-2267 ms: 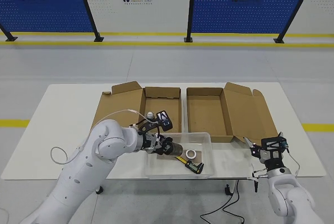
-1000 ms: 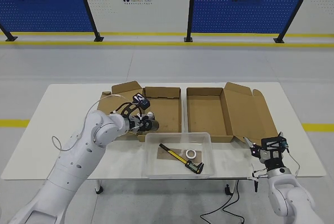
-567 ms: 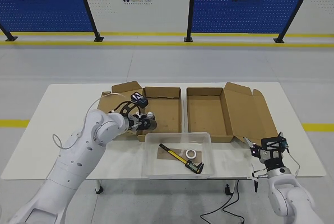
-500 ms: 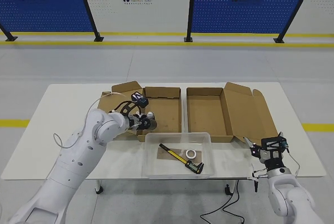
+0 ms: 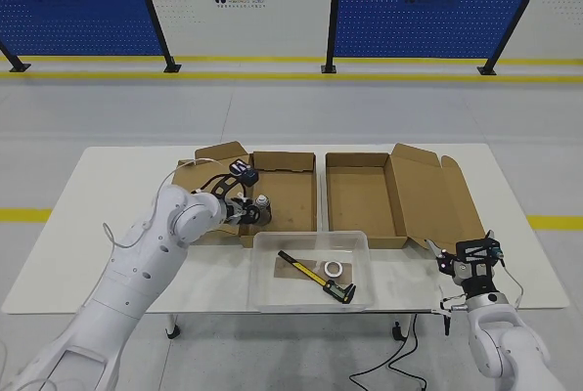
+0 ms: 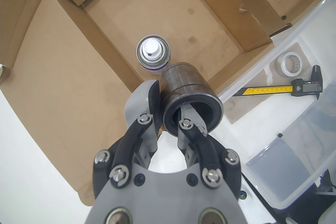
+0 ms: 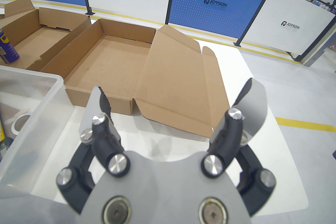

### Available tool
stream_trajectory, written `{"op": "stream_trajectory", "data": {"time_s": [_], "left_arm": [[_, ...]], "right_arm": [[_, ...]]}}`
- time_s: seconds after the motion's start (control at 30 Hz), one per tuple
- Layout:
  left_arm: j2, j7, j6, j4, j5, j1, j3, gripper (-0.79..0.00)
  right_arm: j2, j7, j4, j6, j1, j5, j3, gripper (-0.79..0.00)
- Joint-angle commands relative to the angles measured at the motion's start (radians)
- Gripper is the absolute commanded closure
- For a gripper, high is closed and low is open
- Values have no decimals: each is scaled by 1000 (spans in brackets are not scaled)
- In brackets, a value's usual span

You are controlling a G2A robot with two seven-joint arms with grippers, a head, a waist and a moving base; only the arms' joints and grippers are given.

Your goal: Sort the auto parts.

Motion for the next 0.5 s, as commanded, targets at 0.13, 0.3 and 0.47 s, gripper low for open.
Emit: {"op": "stream_trajectory", "data": {"time_s": [0.13, 0.3, 0.47], "left_arm": [[-8, -6, -6, 46, 5, -24, 20, 0], [-17, -10, -4, 74, 22, -43, 44, 0], [-26, -6, -6, 108, 26, -59, 63, 0]], "right_arm": [[0, 0, 0, 0, 0, 0, 0, -785], [0, 0, 0, 0, 0, 0, 0, -785], [0, 0, 0, 0, 0, 0, 0, -785]]}}
